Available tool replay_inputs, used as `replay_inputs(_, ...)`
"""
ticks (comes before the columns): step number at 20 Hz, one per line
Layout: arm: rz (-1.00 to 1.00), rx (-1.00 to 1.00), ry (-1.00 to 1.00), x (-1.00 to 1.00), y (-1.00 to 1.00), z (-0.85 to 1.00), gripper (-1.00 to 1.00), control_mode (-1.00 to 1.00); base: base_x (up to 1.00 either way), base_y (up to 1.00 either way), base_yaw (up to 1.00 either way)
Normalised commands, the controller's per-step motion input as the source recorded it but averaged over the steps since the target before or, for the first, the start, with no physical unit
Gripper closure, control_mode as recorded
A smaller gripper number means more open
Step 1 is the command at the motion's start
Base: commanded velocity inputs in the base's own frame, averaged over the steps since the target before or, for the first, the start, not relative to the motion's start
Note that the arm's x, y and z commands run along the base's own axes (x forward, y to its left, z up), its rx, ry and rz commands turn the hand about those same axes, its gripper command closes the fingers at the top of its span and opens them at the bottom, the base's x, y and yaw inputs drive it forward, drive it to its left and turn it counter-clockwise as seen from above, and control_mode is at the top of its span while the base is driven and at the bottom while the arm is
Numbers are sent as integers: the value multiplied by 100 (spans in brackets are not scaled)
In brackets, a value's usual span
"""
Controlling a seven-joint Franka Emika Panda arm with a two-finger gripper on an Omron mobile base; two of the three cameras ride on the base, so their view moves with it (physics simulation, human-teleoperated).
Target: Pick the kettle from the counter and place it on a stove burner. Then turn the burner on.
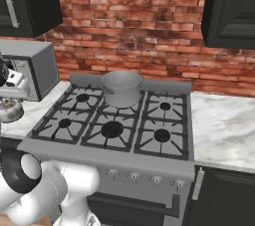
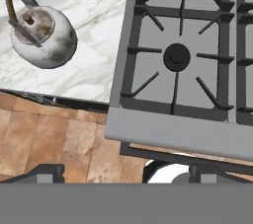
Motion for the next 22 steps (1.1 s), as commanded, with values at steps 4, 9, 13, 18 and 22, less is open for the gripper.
replay_inputs(4, 3, 0, 0, 0, 47, -5, -100, -100, 0, 0, 0)
replay_inputs(9, 2, 0, 0, 0, 42, -7, -100, -100, 0, 0, 0)
replay_inputs(13, 0, 0, 0, 8, 36, -6, -100, -100, 0, 0, 0)
replay_inputs(18, 5, 0, 0, 8, 32, -6, -100, -100, 0, 0, 0)
replay_inputs(22, 13, 0, 0, 7, 28, -4, -100, -100, 0, 0, 0)
